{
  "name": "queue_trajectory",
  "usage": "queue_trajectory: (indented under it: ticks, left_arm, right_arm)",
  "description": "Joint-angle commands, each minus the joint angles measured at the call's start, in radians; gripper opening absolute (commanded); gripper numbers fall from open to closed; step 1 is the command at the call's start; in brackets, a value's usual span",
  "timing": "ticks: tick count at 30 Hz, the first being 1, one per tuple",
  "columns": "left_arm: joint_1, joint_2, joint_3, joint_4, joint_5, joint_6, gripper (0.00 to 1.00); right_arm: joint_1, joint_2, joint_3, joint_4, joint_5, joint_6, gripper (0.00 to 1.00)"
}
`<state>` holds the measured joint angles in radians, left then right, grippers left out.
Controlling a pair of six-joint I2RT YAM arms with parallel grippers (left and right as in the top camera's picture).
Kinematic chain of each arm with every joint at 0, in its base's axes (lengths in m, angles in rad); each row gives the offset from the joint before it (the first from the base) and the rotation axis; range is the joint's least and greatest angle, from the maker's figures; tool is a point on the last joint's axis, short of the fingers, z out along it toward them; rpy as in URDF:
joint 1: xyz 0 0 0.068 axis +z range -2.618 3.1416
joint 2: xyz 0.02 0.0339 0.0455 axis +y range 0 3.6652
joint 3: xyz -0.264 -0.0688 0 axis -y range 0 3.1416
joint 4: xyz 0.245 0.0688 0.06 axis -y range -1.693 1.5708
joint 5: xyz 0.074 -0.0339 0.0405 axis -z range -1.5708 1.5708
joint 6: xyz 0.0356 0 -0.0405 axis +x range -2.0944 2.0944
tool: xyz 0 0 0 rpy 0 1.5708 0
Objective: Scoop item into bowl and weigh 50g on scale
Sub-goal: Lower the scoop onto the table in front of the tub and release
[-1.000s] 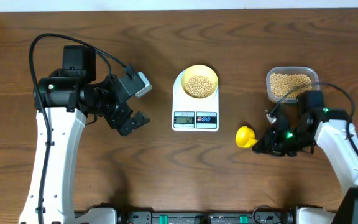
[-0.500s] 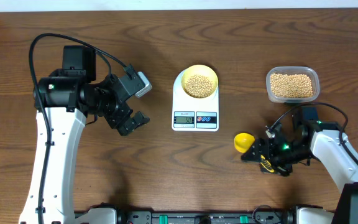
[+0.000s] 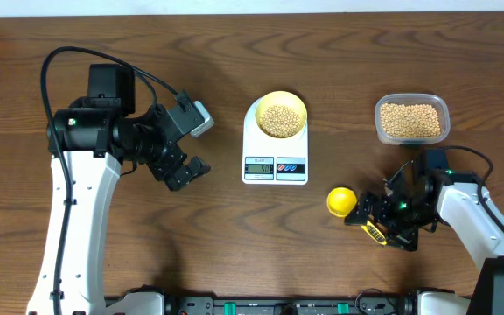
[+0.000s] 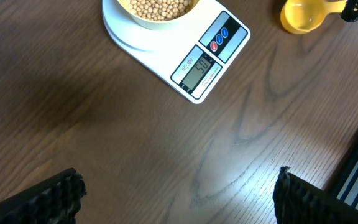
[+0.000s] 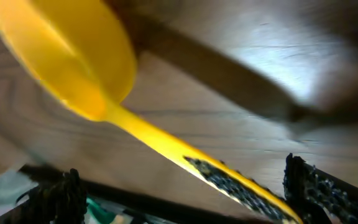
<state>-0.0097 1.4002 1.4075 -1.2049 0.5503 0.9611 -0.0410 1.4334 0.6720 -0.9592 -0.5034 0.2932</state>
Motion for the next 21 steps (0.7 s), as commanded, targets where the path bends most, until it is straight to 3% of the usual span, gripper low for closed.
queue_trajectory:
  ticks: [1,6,21]
  left_arm:
    - [-0.003,0.001,-0.006,-0.005,0.002,-0.013,0.99]
    - [-0.003,0.001,-0.006,-0.005,0.002,-0.013,0.99]
    - [-0.003,0.001,-0.006,-0.005,0.002,-0.013,0.99]
  right_arm:
    - [-0.006,-0.002,-0.002,-0.006,0.106,0.021,0.99]
    - [-0.006,-0.002,-0.002,-0.007,0.203,0.021,0.99]
    - [-0.006,-0.002,-0.002,0.062,0.214,0.021,0.99]
